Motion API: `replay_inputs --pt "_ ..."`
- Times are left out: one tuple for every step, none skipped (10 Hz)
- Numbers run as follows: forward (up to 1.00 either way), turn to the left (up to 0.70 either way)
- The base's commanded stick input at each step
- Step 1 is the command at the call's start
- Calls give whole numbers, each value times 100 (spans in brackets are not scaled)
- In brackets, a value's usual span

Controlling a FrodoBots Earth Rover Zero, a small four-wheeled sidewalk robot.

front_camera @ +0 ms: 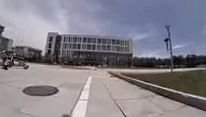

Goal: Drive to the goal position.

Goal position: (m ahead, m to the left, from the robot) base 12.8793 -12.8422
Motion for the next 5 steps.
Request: replay_inputs --pt "70 35" --pt "70 35" --pt "70 35" --pt "70 32" --pt "70 4"
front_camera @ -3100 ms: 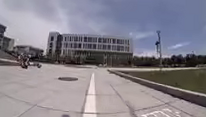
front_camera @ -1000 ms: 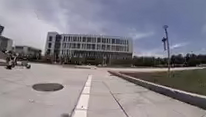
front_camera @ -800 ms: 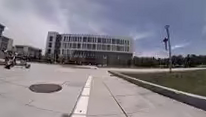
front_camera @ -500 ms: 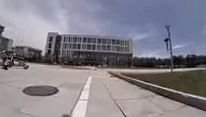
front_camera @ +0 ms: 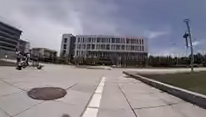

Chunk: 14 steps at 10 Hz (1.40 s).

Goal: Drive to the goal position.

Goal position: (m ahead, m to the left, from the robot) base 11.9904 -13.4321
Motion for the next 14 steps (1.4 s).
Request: replay_inputs --pt "70 2" --pt "70 2" --pt "70 2" --pt "70 0" --pt "70 0" --pt "70 0" --pt "70 0" --pt "70 1" --pt "70 1" --pt "70 0" --pt "70 0" --pt "70 -10" --pt "70 -26" --pt "70 -9"
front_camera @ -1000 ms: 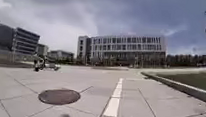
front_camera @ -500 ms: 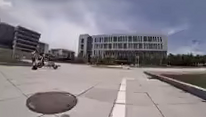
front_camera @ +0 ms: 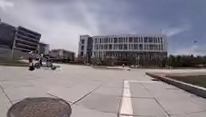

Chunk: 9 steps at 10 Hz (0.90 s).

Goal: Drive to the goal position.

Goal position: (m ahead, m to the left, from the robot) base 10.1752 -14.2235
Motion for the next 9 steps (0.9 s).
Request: replay_inputs --pt "70 0" --pt "70 0" --pt "70 0" --pt "70 0" --pt "70 0" --pt "70 0" --pt "70 0" --pt "70 0" --pt "70 0"
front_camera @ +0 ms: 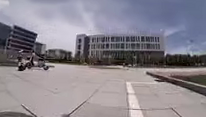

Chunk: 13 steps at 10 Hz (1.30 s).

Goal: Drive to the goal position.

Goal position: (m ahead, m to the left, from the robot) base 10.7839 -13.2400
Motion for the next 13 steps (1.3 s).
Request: replay_inputs --pt "70 -35" --pt "70 -35" --pt "70 -34" --pt "70 -4" --pt "70 0" --pt "70 0" --pt "70 -1" --pt "70 -2" --pt "70 -19" --pt "70 -33" --pt "70 -35" --pt "70 -35" --pt "70 -23"
